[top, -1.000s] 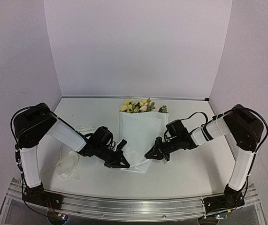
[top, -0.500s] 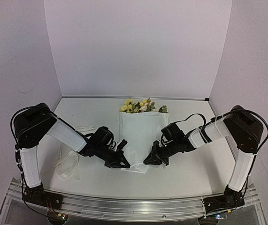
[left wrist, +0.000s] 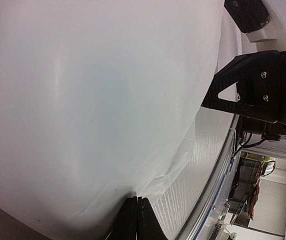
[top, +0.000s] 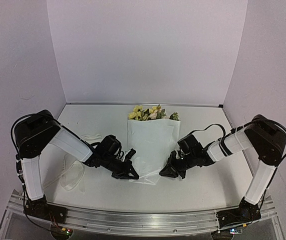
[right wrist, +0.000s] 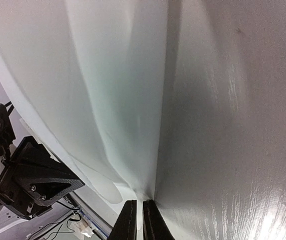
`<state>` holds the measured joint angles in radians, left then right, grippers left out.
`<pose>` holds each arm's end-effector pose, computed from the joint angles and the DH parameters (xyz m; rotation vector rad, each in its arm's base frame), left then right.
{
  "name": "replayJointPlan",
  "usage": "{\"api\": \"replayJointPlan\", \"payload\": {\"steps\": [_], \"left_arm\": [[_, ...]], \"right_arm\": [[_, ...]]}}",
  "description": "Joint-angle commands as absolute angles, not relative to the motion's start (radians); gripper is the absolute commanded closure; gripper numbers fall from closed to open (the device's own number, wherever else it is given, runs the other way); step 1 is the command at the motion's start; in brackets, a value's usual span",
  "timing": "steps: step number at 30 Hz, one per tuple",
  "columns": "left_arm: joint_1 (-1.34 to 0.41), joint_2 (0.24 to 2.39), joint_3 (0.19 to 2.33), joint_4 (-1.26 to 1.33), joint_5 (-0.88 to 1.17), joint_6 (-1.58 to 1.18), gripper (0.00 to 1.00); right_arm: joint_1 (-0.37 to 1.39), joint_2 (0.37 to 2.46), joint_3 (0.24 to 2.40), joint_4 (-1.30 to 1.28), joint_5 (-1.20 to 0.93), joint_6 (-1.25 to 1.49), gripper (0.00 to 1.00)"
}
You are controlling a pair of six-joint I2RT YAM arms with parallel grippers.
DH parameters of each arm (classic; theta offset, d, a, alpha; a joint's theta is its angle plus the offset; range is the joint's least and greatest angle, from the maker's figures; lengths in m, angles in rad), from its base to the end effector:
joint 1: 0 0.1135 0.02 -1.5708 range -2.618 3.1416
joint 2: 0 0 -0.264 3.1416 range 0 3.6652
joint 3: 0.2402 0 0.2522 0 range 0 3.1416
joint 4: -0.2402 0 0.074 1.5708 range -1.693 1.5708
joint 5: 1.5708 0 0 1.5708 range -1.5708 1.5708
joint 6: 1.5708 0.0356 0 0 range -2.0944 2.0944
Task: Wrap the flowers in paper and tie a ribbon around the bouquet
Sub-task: Press the fold line on the folded wrapping paper.
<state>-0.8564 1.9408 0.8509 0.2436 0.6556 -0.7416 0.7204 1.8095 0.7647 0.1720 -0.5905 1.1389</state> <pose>0.2127 -0.2784 0.0937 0.5115 2.7246 -1.3988 0.2303 0.2285 0.1089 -0.2768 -2.7863 -1.3179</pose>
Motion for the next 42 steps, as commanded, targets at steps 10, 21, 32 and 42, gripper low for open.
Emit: {"api": "replayJointPlan", "payload": {"steps": [10, 21, 32, 42], "left_arm": [[-0.876, 1.911, 0.954, 0.135, 0.582, -0.734, 0.93], [-0.920, 1.965, 1.049, 0.126, 0.579, -0.738, 0.93], [-0.922, 1.830, 1.076, 0.051, 0.509, -0.702, 0.82], [-0.829, 1.631, 1.053, -0.122, 0.284, -0.678, 0.67]], "right_arm": [[0.615, 1.717, 0.739, 0.028, -0.527, 1.094, 0.91], [0.566, 1.627, 0.746, -0.130, -0.537, 1.018, 0.89], [0.569, 1.518, 0.742, -0.286, -0.481, 0.940, 0.81], [0.591, 1.459, 0.776, -0.408, -0.409, 0.855, 0.61]]}}
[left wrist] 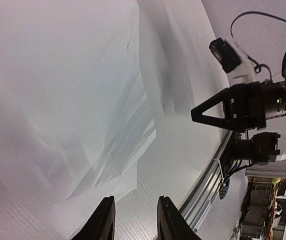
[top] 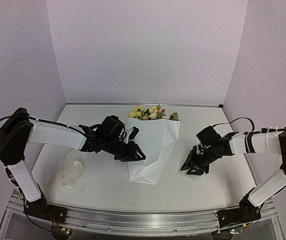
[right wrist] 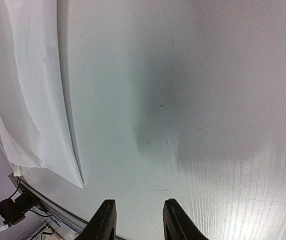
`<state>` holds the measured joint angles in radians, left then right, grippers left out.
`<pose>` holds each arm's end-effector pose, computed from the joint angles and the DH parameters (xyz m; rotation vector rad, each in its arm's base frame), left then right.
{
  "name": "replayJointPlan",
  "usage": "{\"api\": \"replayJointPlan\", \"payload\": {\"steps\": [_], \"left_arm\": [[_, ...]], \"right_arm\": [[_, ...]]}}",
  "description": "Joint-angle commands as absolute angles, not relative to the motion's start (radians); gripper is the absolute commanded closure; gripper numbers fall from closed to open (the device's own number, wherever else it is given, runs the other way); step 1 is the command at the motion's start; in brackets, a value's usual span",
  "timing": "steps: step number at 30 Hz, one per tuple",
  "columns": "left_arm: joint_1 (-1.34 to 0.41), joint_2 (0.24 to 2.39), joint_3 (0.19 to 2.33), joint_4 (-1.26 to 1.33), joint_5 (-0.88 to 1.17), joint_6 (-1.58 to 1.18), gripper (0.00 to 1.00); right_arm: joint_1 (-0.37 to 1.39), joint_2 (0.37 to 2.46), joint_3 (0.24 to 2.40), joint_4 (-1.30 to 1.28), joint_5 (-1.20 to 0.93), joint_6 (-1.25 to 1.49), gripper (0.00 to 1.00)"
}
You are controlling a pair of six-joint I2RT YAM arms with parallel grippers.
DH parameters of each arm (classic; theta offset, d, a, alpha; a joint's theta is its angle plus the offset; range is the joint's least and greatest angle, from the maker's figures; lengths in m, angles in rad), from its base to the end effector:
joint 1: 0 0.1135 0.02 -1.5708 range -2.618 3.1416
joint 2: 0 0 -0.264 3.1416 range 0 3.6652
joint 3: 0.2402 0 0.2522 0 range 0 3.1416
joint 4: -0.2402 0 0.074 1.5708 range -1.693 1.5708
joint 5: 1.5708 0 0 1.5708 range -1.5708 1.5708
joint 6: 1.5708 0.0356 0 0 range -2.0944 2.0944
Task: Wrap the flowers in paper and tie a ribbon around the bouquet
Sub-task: Press the fold line on the folded wrapping paper.
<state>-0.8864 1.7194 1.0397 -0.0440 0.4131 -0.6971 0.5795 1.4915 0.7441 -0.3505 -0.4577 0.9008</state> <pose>0.2211 -0.2935 0.1967 0.4835 2.5296 -1.2000 0.2155 0.1598 0.1599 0.3072 2.9263 0.9826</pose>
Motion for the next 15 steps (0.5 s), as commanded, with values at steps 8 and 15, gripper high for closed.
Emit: {"api": "replayJointPlan", "payload": {"steps": [8, 15], "left_arm": [[-0.661, 1.506, 0.980, -0.249, 0.057, -0.717, 0.63], [-0.467, 1.486, 0.939, -0.345, -0.080, -0.758, 0.57]], "right_arm": [[0.640, 1.439, 0.843, -0.511, -0.352, 0.756, 0.54], [0.664, 1.453, 0.906, -0.572, -0.363, 0.724, 0.52]]}}
